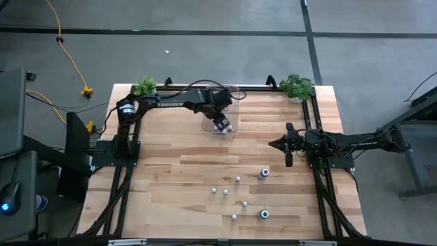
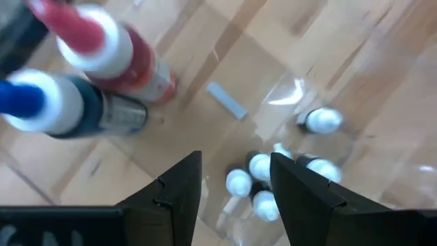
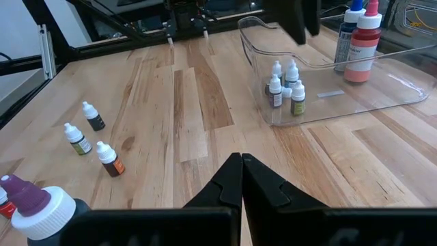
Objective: Pick & Place food coloring
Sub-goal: Put the small purple food coloring into the transparent bin
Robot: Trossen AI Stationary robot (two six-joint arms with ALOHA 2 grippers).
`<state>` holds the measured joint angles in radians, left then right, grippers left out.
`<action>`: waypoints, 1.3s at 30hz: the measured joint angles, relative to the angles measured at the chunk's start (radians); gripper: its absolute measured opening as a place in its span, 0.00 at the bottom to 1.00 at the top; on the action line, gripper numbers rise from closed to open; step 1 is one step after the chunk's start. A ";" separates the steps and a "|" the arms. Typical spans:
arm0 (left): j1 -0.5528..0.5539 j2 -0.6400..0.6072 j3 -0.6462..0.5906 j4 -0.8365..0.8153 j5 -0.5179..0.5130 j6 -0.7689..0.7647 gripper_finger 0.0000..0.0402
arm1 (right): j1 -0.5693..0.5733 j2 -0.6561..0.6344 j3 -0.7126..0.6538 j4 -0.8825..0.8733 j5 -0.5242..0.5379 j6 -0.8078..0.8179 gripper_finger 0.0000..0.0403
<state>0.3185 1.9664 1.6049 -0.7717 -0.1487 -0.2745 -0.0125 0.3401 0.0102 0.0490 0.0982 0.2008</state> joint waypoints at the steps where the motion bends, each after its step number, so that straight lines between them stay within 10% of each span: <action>1: 0.000 0.000 0.023 -0.019 0.000 0.000 0.42 | 0.000 0.000 0.000 0.000 0.000 0.000 0.00; 22: -0.136 0.000 0.612 -0.645 0.000 0.058 0.42 | 0.000 0.000 0.000 0.000 0.000 0.000 0.00; 39: -0.430 0.000 0.591 -0.789 0.148 0.224 0.42 | 0.000 0.000 0.000 0.000 0.000 0.000 0.00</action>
<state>-0.1116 1.9659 2.1957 -1.5607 -0.0007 -0.0503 -0.0124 0.3401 0.0101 0.0490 0.0982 0.2008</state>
